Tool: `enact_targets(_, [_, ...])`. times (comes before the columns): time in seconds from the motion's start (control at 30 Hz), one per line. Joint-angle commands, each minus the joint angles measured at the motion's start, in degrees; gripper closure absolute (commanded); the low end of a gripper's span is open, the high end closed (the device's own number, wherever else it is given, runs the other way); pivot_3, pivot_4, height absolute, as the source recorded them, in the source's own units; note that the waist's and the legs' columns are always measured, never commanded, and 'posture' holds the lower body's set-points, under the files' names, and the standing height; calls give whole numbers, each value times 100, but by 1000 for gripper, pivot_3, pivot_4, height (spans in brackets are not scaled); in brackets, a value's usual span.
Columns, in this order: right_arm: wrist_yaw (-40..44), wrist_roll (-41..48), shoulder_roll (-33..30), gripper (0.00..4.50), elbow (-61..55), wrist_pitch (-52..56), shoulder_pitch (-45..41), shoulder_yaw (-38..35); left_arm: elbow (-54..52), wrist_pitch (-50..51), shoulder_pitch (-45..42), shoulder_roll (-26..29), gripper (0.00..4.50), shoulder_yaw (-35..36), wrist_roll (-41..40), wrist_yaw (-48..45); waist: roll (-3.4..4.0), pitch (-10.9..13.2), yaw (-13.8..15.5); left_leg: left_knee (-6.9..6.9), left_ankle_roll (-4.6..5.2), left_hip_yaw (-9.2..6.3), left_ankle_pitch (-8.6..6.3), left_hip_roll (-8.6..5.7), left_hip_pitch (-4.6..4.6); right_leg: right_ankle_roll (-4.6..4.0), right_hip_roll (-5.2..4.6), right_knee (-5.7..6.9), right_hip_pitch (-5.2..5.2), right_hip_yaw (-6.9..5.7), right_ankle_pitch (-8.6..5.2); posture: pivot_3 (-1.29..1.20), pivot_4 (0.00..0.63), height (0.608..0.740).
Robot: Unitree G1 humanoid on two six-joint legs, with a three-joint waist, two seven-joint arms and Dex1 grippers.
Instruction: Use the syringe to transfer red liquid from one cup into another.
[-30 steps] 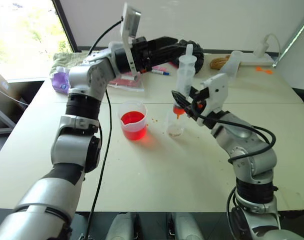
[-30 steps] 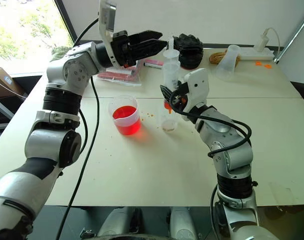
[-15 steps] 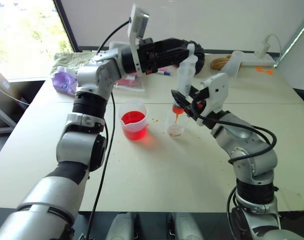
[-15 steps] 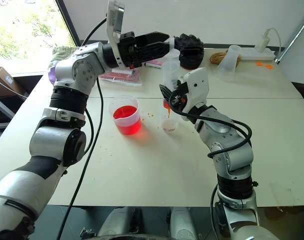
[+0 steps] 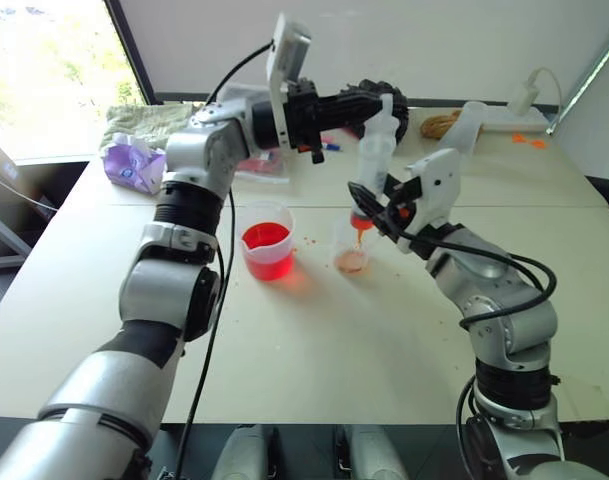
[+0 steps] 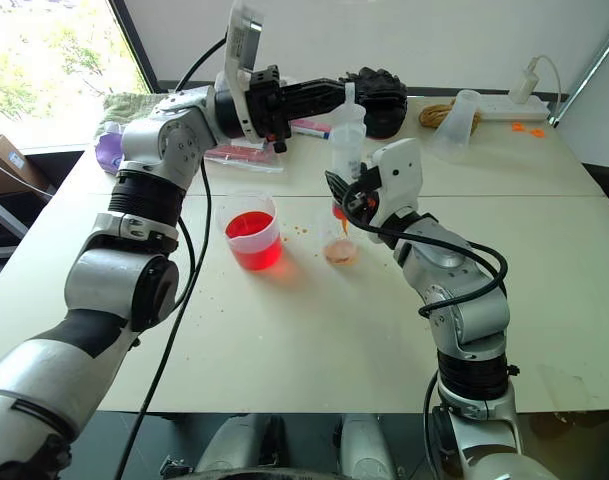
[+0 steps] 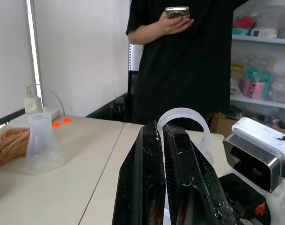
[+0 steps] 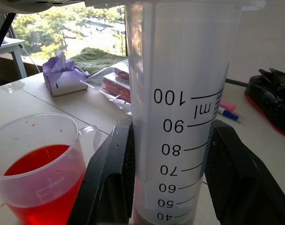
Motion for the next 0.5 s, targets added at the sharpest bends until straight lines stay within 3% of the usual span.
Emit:
enact_targets(0.03, [69, 37, -7, 3055, -274, -216, -86, 46, -141, 77, -114, -77, 4459, -132, 35, -112, 0, 0, 2, 0, 0, 0, 0, 0, 0, 0, 0, 0, 0, 0, 0, 0, 150, 740])
enact_targets(0.5, [91, -15, -62, 3055, -180, -298, -131, -36, -533, 295, 219, -94, 4459, -309, 66, -159, 0, 0, -1, 0, 0, -1, 0, 0, 0, 0, 0, 0, 0, 0, 0, 0, 150, 740])
